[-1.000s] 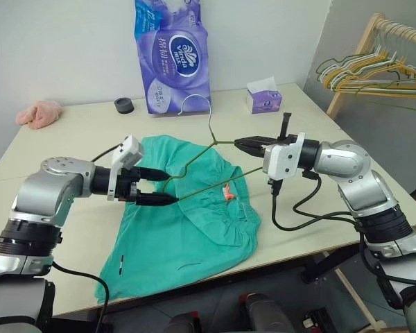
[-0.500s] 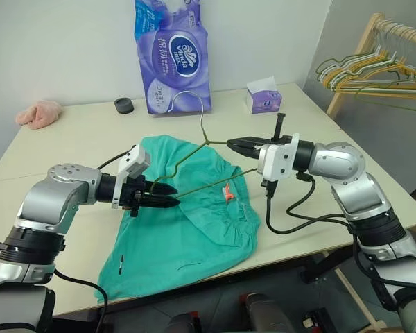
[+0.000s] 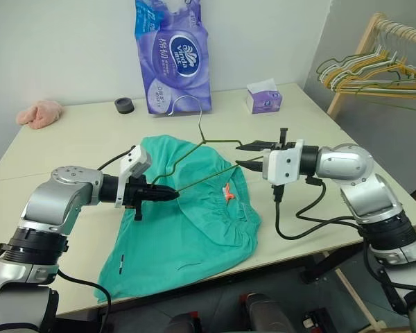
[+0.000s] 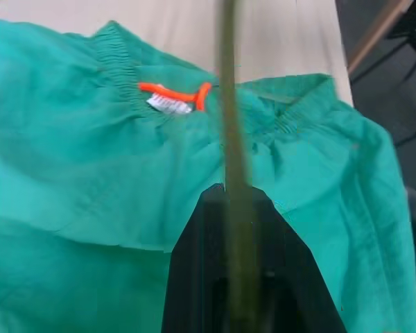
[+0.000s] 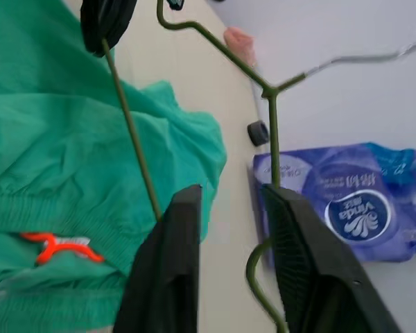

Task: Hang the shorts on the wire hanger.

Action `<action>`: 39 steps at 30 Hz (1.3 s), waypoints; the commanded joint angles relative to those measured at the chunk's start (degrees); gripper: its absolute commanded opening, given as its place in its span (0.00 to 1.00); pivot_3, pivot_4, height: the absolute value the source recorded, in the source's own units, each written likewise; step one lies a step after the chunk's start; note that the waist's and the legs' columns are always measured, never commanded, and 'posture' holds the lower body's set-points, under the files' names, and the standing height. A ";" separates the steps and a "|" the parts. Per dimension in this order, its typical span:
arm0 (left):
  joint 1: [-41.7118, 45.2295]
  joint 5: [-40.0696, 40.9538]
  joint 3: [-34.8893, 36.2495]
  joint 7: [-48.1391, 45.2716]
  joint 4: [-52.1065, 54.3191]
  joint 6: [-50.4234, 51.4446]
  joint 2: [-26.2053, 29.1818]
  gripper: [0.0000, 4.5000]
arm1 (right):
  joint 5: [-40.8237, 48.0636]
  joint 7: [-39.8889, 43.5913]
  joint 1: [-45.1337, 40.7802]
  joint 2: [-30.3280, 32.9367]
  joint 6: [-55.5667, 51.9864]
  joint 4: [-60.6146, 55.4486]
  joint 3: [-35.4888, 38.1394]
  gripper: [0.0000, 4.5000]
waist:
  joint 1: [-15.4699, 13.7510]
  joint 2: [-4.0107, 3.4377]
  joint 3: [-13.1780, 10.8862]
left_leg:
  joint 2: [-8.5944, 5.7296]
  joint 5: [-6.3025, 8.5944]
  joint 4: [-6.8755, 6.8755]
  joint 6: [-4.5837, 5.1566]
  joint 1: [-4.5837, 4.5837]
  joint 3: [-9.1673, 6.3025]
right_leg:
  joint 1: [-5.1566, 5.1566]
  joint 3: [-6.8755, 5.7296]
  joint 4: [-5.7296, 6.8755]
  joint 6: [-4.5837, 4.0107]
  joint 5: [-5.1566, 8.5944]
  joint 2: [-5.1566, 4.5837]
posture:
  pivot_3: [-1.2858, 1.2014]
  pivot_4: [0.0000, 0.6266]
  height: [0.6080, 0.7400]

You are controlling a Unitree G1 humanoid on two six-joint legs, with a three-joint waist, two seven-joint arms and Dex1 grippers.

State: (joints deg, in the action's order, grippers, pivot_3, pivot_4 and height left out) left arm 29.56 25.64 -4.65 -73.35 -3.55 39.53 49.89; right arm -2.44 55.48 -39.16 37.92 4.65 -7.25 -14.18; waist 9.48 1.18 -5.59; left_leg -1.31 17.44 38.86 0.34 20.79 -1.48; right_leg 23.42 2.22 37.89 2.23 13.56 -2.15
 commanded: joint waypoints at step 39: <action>0.03 -11.88 -4.91 -2.72 8.26 -15.35 1.44 0.00 | 11.52 9.12 -1.04 3.64 -48.87 -9.08 -9.27 0.01 | 0.06 -0.01 0.00 | 0.01 0.01 0.00 0.01 0.04 -0.01 | 0.04 -0.05 -0.01 0.00 0.02 0.00 | 0.44 0.10 1.00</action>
State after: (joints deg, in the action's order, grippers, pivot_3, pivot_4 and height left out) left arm 28.85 13.35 -10.95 -77.25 3.94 24.56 52.22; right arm 7.93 64.96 -39.53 41.95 -43.54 -14.20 -25.54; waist 9.54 1.17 -5.59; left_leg -1.31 17.45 38.85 0.35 20.83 -1.49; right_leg 23.46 2.18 37.87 2.23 13.58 -2.15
